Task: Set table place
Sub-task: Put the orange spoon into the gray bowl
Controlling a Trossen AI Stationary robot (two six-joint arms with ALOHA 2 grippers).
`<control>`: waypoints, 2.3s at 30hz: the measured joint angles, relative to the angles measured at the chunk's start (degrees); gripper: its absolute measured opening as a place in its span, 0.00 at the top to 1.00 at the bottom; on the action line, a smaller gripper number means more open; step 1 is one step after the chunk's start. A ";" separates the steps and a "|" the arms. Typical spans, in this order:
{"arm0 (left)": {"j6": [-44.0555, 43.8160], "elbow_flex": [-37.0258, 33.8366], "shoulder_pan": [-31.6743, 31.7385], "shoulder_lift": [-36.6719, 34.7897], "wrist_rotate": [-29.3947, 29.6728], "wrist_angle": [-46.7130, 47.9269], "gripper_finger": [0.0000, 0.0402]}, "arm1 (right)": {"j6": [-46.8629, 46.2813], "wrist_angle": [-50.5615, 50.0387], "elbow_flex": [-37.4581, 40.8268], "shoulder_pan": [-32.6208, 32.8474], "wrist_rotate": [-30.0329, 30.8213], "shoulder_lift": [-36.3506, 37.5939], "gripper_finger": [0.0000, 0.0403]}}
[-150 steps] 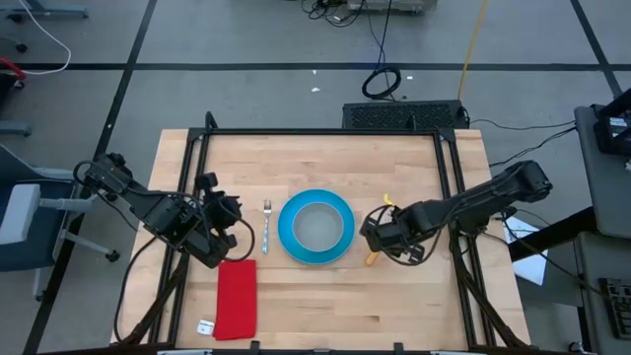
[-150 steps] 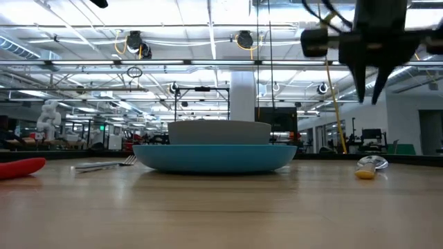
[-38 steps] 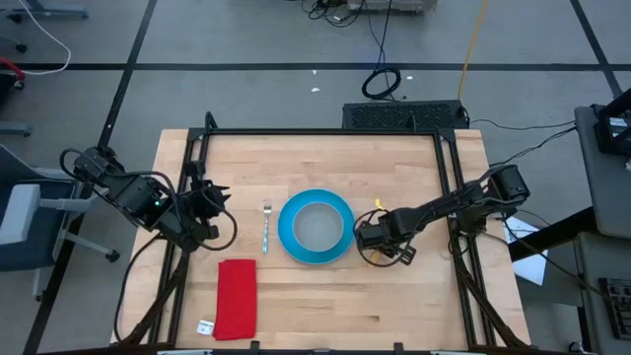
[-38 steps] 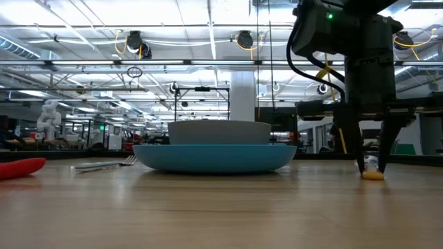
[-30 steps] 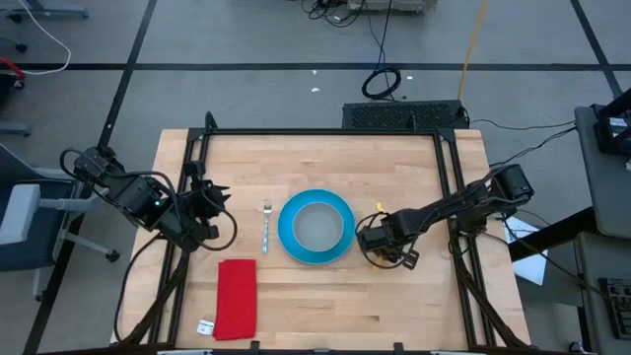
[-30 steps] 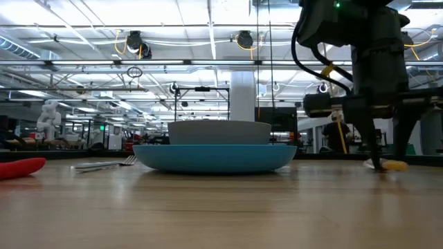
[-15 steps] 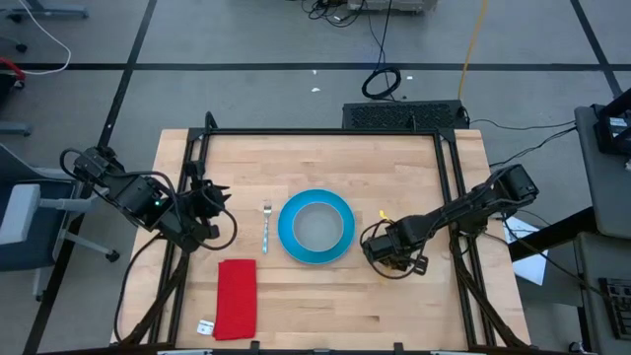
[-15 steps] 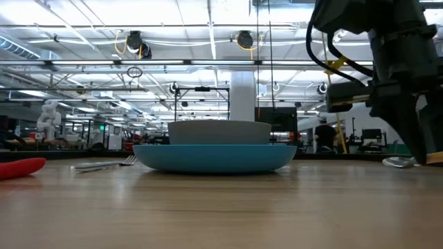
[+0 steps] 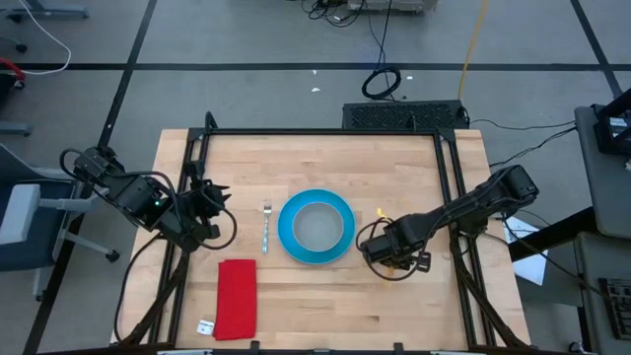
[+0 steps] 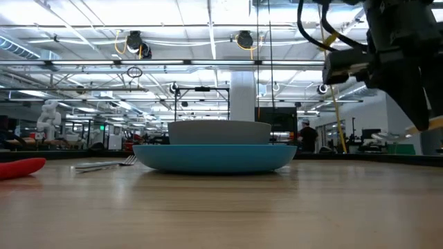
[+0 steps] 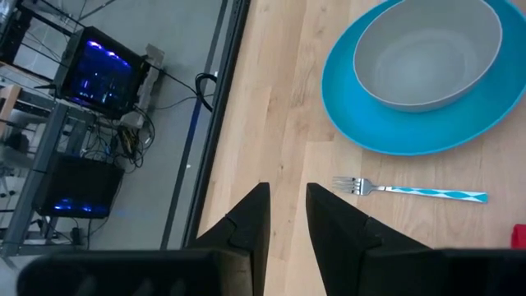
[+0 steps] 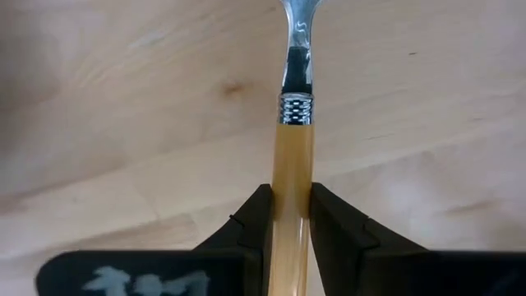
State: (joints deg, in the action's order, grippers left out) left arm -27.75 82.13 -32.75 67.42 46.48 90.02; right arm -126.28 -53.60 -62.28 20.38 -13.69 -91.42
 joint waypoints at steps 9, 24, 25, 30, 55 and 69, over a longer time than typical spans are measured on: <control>-1.06 0.00 -0.01 0.01 0.00 0.00 0.78 | 8.21 -1.18 -2.85 0.00 0.02 0.00 0.87; -7.69 0.00 0.12 0.01 0.08 -0.70 0.78 | 25.55 -1.71 -2.91 0.00 -3.17 0.00 0.87; -8.44 0.00 0.25 0.01 0.08 -1.17 0.78 | 26.92 -1.50 -2.91 0.02 -3.59 0.00 0.87; -11.75 0.00 1.20 0.00 0.09 -2.81 0.78 | 34.27 -1.64 -2.91 0.11 -4.84 0.05 0.87; -25.62 0.00 2.51 5.50 -4.36 -10.84 0.78 | 54.71 -25.25 -11.60 0.22 -2.08 1.60 0.87; -34.25 0.00 2.58 13.73 -9.08 -11.54 0.78 | 69.52 -34.13 -22.86 -5.41 4.80 1.62 0.87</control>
State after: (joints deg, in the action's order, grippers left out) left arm -61.99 82.13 -30.17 81.15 37.40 78.48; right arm -56.76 -87.73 -85.14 14.97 -8.89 -89.80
